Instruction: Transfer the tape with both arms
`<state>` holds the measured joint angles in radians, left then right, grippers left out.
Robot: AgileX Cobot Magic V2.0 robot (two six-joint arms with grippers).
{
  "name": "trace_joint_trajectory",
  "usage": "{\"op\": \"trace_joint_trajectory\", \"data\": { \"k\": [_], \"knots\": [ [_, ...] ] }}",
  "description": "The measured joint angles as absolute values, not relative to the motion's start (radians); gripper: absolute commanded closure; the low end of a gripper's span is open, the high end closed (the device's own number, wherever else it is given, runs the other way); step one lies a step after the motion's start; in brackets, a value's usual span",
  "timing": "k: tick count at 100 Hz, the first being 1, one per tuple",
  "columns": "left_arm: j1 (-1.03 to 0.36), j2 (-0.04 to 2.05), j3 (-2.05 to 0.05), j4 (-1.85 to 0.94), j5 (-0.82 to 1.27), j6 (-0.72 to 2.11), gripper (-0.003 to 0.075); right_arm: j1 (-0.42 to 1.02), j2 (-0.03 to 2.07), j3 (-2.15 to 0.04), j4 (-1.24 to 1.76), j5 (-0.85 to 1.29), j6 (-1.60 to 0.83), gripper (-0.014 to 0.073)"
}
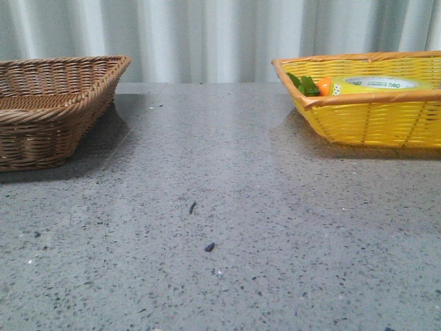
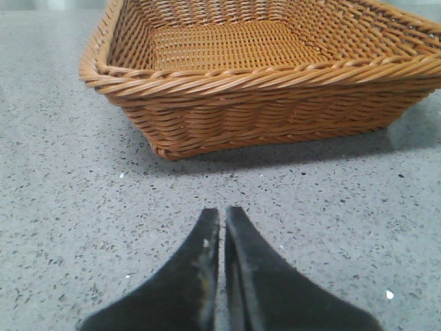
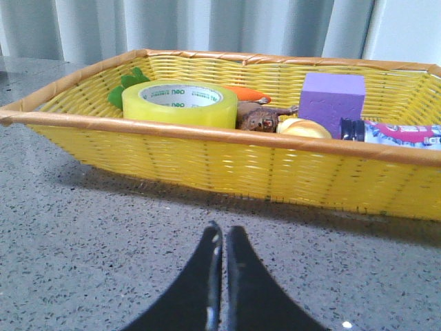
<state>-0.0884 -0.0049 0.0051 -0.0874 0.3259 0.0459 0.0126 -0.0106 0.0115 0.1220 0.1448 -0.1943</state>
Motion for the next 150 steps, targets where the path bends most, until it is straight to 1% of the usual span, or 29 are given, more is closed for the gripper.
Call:
{"op": "trace_joint_trajectory", "data": {
  "k": [18,35,49,104,120,137,150],
  "knots": [
    [-0.088,-0.005,0.005,-0.108,0.317,0.046,0.0741,0.013,-0.011,0.011,0.122,0.151,-0.194,0.0655],
    [-0.088,-0.005,0.005,-0.314,0.216,0.044,0.0741,0.013,-0.011,0.011,0.122,0.165,-0.194,0.0655],
    [-0.088,-0.005,0.005,-0.395,0.154,0.044,0.0741,0.013,-0.011,0.011,0.122,0.165,-0.194,0.0655],
    [-0.088,-0.005,0.005,-0.417,0.135,0.044,0.0741,0.013,-0.011,0.011,0.122,0.164,-0.194,0.0655],
    [-0.088,-0.005,0.005,-0.418,0.052,0.044,0.0741,0.013,-0.011,0.011,0.127,0.086,-0.194,0.0655],
    [-0.088,-0.005,0.005,-0.434,-0.069,0.044,0.0741,0.013,-0.011,0.011,0.229,0.0,-0.19,0.0655],
    [-0.088,-0.005,-0.022,-0.461,-0.032,0.044,0.0741,0.013,-0.011,0.006,0.435,-0.04,-0.181,0.0655]
  ]
}}
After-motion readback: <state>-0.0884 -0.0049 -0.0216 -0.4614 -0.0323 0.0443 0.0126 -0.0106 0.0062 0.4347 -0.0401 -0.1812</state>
